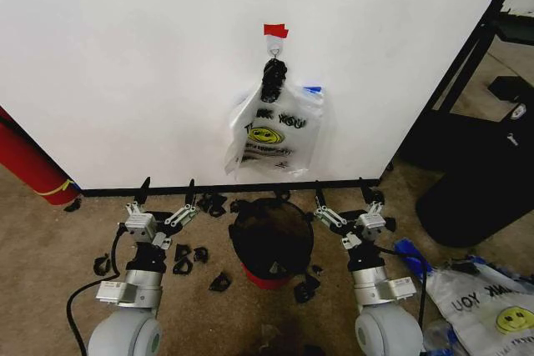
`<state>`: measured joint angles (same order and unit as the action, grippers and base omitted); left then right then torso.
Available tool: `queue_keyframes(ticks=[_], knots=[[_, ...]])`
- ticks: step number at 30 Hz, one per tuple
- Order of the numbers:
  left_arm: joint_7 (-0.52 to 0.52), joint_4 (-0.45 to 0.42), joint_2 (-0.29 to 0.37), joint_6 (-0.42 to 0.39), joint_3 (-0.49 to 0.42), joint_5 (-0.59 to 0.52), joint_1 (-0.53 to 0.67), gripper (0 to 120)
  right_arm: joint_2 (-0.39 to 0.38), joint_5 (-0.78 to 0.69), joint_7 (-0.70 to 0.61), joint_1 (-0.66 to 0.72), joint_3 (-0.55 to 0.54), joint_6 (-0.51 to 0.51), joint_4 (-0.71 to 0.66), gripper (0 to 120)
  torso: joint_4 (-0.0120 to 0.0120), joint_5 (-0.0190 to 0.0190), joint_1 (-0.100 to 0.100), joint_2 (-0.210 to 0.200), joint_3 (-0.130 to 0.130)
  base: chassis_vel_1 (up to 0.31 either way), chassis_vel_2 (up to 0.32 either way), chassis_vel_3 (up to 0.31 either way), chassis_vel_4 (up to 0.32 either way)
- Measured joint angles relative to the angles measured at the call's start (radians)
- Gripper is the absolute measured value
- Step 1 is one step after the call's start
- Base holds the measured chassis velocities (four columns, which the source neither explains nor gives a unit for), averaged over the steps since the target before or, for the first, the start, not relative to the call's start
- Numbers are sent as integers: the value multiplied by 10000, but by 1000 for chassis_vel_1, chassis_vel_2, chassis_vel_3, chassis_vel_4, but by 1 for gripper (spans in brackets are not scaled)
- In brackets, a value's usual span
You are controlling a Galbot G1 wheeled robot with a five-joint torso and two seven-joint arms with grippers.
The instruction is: Pick up the garbage bag from the wall and place it over the trash bin.
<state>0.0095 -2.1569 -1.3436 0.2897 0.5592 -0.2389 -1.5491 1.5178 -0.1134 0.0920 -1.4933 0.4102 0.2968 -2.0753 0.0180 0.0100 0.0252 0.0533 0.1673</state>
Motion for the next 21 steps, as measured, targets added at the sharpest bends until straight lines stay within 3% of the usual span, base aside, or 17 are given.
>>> queue_keyframes(ticks=[21], knots=[[46,53,-11,76,-79,100,-36,100,-32,-883,-185,304,-318,-145,324,100,1,0,0,0,0,0,0,0,0]])
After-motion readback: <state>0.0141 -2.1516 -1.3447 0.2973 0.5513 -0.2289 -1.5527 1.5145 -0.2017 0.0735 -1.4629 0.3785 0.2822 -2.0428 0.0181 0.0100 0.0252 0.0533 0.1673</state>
